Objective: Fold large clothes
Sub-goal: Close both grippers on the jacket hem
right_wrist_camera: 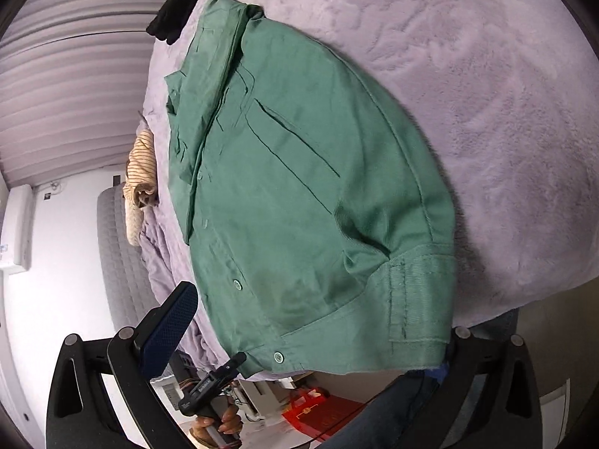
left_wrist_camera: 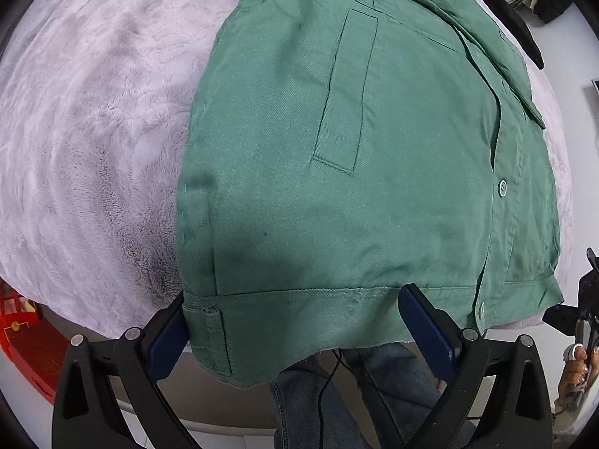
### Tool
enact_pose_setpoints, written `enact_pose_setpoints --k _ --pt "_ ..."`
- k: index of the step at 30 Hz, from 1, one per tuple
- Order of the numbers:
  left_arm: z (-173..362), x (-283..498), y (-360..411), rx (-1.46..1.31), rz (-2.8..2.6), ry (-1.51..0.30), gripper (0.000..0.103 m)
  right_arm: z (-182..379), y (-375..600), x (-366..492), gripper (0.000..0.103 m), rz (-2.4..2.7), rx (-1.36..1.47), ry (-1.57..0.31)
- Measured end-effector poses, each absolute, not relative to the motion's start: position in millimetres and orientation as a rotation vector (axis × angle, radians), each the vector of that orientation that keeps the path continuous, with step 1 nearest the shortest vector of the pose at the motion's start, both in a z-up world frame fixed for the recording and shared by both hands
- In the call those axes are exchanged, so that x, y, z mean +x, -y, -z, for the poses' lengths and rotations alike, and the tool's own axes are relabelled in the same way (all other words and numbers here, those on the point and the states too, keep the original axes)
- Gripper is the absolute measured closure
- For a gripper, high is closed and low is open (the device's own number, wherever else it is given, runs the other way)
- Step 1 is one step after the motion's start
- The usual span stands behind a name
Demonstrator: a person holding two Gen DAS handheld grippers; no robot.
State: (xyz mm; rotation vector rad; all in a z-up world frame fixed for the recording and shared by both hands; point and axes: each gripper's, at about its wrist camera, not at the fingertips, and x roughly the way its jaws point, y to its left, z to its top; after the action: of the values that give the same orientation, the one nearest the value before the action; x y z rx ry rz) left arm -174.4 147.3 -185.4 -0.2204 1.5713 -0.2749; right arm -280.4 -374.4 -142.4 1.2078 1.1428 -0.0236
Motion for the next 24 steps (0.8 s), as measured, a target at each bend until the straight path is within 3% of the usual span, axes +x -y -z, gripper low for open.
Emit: enact_pose_setpoints --k 5,10,12,13,14,15,16,17,24 --pt "191.8 -183.6 -140.3 -0.224 0.254 -1.564 0.001 159.1 369.4 -279.7 0.0 0.081 1.179 -1.224" --pt "185.7 -193.7 -137.3 -0.188 0.23 -1.547 0.017 165.0 366.6 -285.1 0.0 0.102 1.18 -1.226" --pt "180.6 -196.2 -139.2 -0.194 0.237 -1.534 0.03 163.6 365.3 -283.9 0.005 0.107 1.173 -1.221" --pt "177.7 -197.8 -138.8 -0.194 0.246 -1.529 0.035 162.5 365.2 -283.7 0.01 0.109 1.175 -1.214" --pt "174.1 -199.6 -139.1 -0.189 0.257 -1.52 0.048 161.9 365.1 -283.5 0.036 0.117 1.172 -1.213" --pt "171.1 -201.7 -138.1 -0.185 0.272 -1.513 0.068 162.0 364.3 -282.3 0.073 0.131 1.159 -1.226" --pt "168.2 -203.4 -137.3 -0.181 0.285 -1.509 0.071 162.9 364.2 -282.4 0.086 0.139 1.156 -1.239" --pt "163.9 -203.8 -137.2 -0.173 0.286 -1.503 0.072 162.7 364.8 -283.5 0.091 0.124 1.17 -1.229" --pt "131.0 -193.8 -141.1 -0.236 0.357 -1.468 0.09 139.6 361.6 -269.4 0.093 -0.063 1.229 -1.131"
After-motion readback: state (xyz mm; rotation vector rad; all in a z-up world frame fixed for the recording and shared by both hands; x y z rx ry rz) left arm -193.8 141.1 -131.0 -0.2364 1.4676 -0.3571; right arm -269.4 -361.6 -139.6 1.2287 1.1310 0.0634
